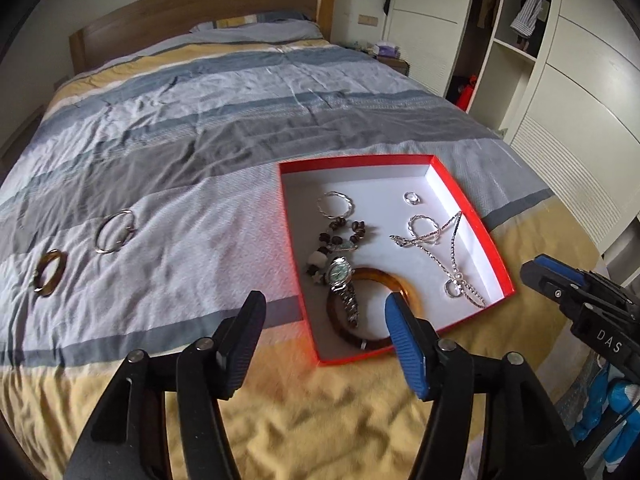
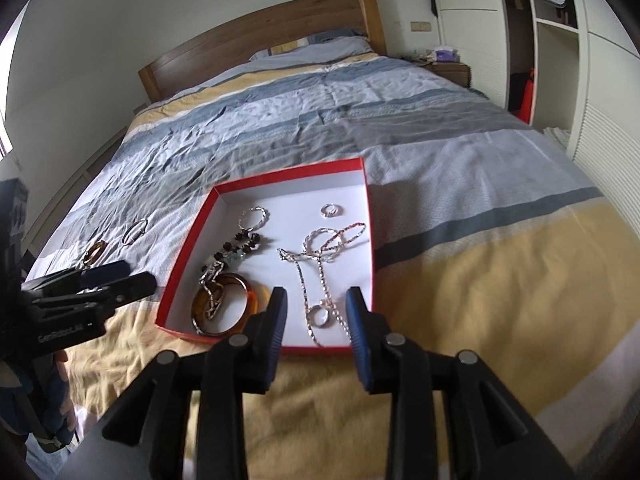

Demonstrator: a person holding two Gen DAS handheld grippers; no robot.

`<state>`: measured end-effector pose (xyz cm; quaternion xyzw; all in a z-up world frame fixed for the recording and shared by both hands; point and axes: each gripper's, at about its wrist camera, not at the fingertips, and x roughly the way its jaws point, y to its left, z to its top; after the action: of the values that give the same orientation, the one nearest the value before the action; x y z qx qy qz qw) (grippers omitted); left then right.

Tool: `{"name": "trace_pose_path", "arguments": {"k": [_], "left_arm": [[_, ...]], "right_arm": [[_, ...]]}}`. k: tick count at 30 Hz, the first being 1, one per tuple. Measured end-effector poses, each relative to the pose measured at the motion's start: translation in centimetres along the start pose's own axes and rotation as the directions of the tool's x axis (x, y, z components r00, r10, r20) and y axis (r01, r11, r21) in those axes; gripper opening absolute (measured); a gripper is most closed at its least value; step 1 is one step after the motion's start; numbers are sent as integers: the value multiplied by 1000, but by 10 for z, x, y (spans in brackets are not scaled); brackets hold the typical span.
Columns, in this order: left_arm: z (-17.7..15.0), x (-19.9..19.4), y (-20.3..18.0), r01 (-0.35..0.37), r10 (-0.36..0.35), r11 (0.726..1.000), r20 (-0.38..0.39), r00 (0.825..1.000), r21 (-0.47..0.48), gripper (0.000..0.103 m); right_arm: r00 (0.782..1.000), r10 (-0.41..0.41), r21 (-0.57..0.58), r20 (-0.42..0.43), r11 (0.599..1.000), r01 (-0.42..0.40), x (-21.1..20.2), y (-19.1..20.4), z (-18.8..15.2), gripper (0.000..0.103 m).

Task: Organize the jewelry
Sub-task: 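Withdraw both open tools from the red box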

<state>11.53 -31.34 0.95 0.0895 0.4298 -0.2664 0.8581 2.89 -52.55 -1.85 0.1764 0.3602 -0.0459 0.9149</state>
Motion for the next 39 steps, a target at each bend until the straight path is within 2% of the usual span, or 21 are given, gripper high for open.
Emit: {"name": "trace_pose_path", "arguments": {"k": [8, 17, 32, 39], "left_arm": [[-23, -64, 18, -93, 95, 995, 74, 993, -40, 74], [-49, -133, 38, -138, 149, 988, 171, 974, -71, 84], [-95, -196, 88, -199, 232, 968, 239, 943, -155, 86], [-115, -223, 116, -239, 299, 944, 277, 913, -228, 86]], "right_arm": [[999, -15, 9, 30, 1000, 15, -43, 21, -13, 37], [999, 8, -16, 52, 1000, -7, -79, 66, -31, 49], [998, 43, -93, 45, 995, -39, -107, 135, -55, 51], [998, 53, -130, 45, 990, -46, -114, 158, -58, 51]]}}
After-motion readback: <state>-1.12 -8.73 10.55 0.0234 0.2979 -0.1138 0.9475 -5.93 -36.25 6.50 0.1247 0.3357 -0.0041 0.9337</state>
